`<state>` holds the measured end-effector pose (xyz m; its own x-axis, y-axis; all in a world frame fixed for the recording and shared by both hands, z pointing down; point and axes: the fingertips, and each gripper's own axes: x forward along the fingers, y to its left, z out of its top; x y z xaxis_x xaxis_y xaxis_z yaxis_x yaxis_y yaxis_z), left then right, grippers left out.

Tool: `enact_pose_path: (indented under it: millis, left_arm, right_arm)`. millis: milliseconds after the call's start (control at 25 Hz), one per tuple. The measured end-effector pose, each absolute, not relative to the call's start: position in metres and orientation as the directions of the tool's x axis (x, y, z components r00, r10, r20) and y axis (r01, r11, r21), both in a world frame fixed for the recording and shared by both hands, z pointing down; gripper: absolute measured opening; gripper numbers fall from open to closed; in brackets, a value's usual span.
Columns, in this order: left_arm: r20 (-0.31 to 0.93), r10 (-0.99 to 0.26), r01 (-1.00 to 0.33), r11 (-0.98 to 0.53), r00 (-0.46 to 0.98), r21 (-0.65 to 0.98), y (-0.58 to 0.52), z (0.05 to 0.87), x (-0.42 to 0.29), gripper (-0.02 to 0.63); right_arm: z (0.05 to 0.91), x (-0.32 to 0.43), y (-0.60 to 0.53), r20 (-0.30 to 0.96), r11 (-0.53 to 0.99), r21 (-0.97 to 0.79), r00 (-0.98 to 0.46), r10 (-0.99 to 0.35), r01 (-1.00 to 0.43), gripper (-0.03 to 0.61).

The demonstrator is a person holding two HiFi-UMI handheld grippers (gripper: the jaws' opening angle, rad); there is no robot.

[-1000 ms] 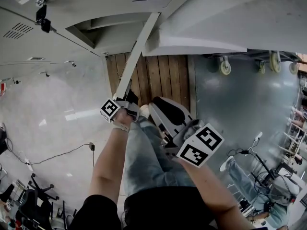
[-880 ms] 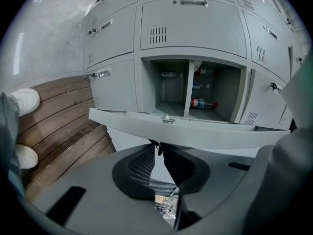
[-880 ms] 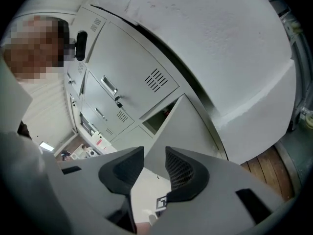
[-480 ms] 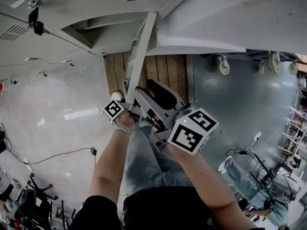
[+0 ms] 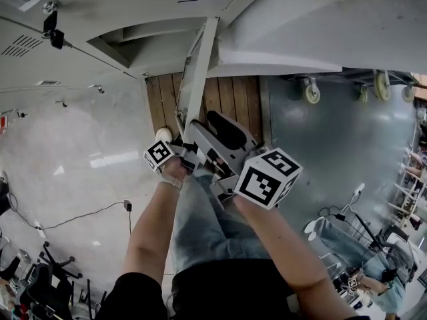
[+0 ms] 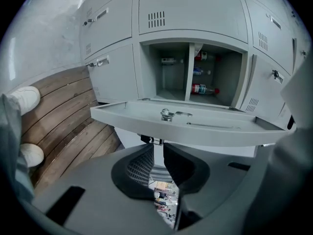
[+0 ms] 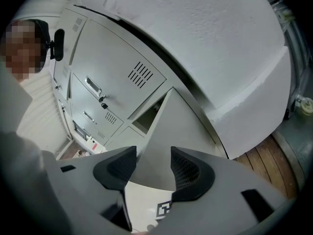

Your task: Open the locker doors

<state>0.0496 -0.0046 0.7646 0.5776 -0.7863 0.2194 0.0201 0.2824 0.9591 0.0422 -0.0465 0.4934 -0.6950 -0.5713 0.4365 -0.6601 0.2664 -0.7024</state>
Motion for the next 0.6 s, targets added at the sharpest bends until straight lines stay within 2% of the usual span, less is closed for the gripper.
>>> enact_pose_path:
  millis: [80,320,600]
  left_arm:
    - [0.189,-0.766,0.034,0.266,0.615,0.963,0.0,0.758,0.056,0.061]
    - [0.207,-0.66,-0.031,0.268,0.722,0.963,0.027,0.753,0.071,0.061]
    - [0.19,-0.62,-0.042,0.245,0.761,0.969,0.041,0.739,0.069,0.046]
  right_arm:
    - [0.493,0.047,-0.046,0.437,0.253,-0.705,-0.687,-0.581,-0.663,0.242]
    - [0.493,0.063,-0.042,0.434,0.229,-0.714,-0.675,-0.597,-0.662,0.233]
    - [0.49,0.089,-0.04,0.428,0.2,-0.716,-0.647,-0.632,-0.669,0.202]
